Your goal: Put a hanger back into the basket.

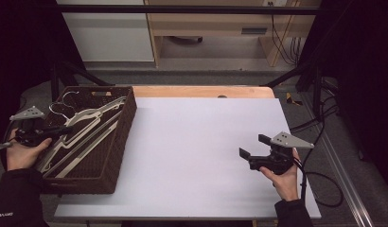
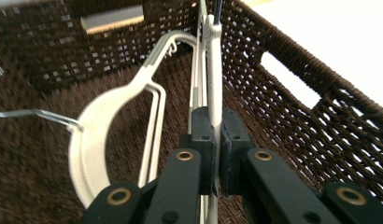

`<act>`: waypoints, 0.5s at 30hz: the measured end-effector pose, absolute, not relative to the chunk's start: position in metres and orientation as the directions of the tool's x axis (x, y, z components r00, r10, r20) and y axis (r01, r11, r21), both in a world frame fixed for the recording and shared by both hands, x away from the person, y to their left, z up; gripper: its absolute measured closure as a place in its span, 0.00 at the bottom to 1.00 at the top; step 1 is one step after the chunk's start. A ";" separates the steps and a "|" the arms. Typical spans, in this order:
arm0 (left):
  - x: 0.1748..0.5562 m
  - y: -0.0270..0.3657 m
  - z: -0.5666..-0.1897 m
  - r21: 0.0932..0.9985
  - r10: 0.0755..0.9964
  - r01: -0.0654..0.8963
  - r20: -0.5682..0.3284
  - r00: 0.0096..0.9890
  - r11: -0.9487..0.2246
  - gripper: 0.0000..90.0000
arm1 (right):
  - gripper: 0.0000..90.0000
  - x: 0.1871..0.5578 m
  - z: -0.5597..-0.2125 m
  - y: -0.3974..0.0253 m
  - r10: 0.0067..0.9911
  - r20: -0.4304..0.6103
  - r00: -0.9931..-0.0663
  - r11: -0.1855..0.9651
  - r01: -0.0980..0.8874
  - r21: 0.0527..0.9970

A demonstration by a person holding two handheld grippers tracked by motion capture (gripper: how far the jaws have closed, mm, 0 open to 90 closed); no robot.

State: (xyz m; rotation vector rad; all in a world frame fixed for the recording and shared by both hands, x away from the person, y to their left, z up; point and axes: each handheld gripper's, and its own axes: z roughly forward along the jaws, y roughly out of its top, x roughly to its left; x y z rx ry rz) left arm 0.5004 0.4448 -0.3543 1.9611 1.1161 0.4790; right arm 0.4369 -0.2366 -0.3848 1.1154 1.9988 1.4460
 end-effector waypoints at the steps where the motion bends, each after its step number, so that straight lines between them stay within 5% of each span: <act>1: 0.502 0.444 -0.360 0.789 0.849 0.557 -0.088 0.522 -0.260 0.96 | 0.09 0.437 -0.385 -0.237 0.804 0.110 -0.584 0.131 0.355 0.926; 10: 0.504 0.449 -0.376 0.744 0.896 0.646 -0.158 0.416 -0.169 0.93 | 0.09 0.437 -0.384 -0.237 0.804 0.107 -0.585 0.135 0.354 0.925; 15: 0.501 0.445 -0.373 0.735 0.924 0.651 -0.090 0.371 -0.190 0.87 | 0.09 0.437 -0.384 -0.237 0.806 0.110 -0.581 0.131 0.357 0.925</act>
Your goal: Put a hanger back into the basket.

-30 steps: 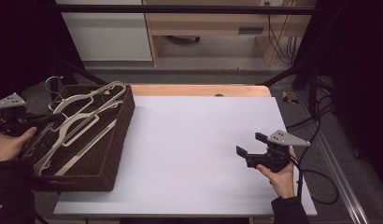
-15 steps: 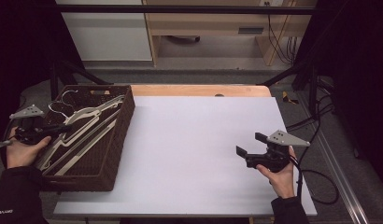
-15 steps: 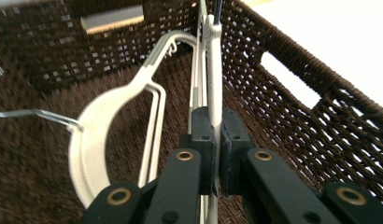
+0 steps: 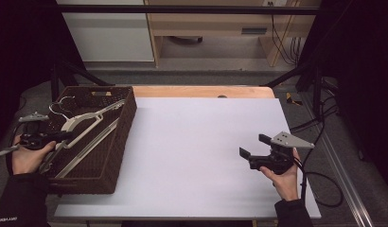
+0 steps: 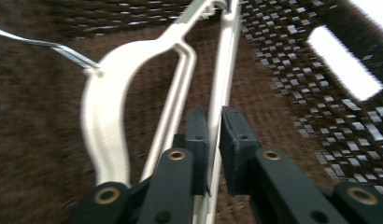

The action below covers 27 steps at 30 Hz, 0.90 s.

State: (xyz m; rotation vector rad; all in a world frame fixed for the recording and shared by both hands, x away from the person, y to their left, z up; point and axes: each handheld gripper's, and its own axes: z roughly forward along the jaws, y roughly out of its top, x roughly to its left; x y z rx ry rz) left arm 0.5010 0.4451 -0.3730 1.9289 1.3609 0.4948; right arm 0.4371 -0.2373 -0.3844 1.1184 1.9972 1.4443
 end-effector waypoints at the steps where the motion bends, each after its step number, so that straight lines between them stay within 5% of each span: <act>1: 0.497 0.443 -0.368 0.745 0.940 0.640 -0.050 0.337 -0.190 0.81 | 0.09 0.437 -0.385 -0.237 0.807 0.109 -0.581 0.131 0.356 0.925; 9: 0.471 0.430 -0.347 0.851 0.937 0.504 -0.043 0.346 -0.147 0.52 | 0.09 0.439 -0.387 -0.237 0.810 0.113 -0.575 0.127 0.359 0.925; 20: 0.433 0.359 -0.340 0.950 0.854 0.297 -0.071 0.516 -0.100 0.11 | 0.08 0.437 -0.388 -0.239 0.815 0.116 -0.567 0.112 0.352 0.929; 27: 0.421 0.318 -0.360 0.954 0.796 0.269 -0.056 0.603 -0.137 0.05 | 0.07 0.431 -0.386 -0.246 0.813 0.114 -0.571 0.104 0.334 0.937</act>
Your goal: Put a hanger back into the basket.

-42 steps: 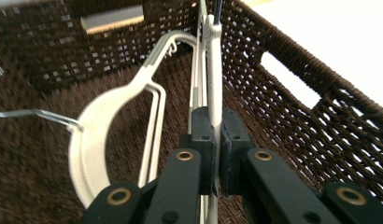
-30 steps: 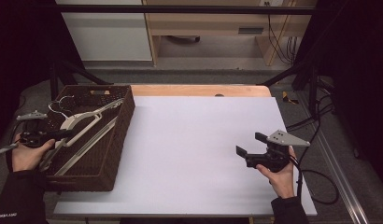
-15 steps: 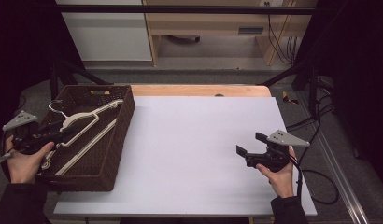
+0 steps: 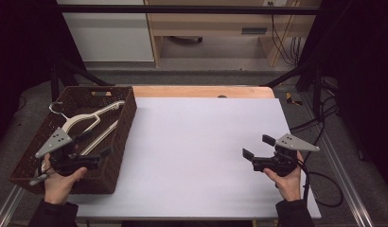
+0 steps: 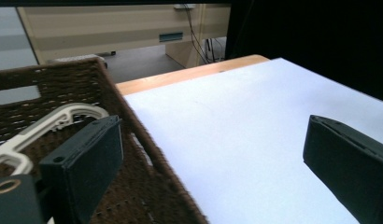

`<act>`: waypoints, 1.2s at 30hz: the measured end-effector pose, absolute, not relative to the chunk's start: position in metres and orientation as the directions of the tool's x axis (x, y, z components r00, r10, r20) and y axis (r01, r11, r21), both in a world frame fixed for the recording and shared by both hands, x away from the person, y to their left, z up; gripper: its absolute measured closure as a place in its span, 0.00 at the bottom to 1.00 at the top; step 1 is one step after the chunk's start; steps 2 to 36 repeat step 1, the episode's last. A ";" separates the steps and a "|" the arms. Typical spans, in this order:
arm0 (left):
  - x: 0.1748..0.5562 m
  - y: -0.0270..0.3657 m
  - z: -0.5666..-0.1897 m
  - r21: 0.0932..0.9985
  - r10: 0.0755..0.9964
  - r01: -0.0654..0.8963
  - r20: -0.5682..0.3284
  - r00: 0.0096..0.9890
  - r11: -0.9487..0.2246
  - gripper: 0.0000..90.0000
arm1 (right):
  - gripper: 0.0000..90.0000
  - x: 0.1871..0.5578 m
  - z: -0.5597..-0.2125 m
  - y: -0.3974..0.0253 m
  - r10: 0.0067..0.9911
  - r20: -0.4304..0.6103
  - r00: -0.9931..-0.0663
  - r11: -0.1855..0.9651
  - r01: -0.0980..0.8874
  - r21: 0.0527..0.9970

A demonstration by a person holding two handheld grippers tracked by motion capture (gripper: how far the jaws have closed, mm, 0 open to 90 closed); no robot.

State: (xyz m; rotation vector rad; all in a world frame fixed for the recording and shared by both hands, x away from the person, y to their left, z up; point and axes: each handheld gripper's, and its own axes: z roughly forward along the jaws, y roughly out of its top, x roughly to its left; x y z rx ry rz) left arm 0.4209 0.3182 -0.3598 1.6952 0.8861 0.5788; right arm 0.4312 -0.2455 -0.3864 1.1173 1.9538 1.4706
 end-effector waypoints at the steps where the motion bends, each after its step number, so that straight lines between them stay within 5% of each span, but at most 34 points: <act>1: 0.421 0.318 -0.360 0.954 0.796 0.269 -0.056 0.603 -0.137 0.05 | 0.07 0.430 -0.387 -0.247 0.812 0.112 -0.572 0.105 0.331 0.938; 36: 0.421 0.318 -0.360 0.954 0.796 0.269 -0.056 0.603 -0.137 0.05 | 0.07 0.430 -0.387 -0.247 0.812 0.112 -0.572 0.105 0.331 0.938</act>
